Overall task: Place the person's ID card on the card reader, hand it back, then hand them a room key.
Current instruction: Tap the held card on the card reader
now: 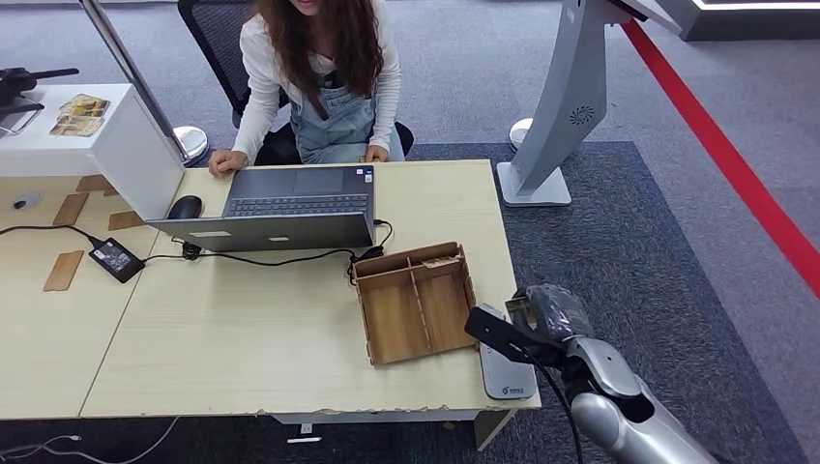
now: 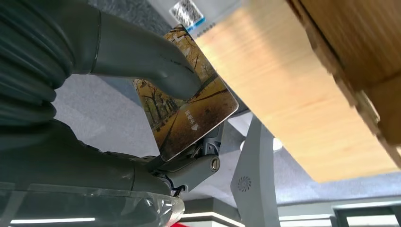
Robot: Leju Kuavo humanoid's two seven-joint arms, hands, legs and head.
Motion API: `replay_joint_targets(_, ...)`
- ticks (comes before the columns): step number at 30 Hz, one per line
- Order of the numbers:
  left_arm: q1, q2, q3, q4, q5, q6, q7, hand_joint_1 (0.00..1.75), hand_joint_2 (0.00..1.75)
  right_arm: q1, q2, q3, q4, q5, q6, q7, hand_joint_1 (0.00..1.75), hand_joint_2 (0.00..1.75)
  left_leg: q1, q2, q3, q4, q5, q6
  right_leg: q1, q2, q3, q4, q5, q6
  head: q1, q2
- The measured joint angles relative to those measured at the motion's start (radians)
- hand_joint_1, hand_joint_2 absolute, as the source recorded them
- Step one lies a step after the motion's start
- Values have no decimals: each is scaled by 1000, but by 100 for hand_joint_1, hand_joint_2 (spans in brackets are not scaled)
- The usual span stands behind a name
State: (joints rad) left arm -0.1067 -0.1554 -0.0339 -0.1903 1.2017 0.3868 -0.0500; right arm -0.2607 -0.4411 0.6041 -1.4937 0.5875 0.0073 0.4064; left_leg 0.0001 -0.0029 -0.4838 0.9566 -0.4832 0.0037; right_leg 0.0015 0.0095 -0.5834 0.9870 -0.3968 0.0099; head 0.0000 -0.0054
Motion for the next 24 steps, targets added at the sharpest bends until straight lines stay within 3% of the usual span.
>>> replay_joint_targets(15, 0, 6, 0, 0, -7, -2, 14, 0, 0, -13, 50, 44, 121, -9, -27, -29, 175, 175, 0, 0, 1, 0, 0, 0, 0, 0, 0, 0, 0, 0, 0, 0)
replay_joint_targets(24, 0, 10, 0, 0, -14, -2, 18, 0, 0, -56, 43, 52, 136, 7, -55, -9, 175, 175, 0, 0, 1, 0, 1, 0, 0, 0, 0, 0, 0, 0, 0, 0)
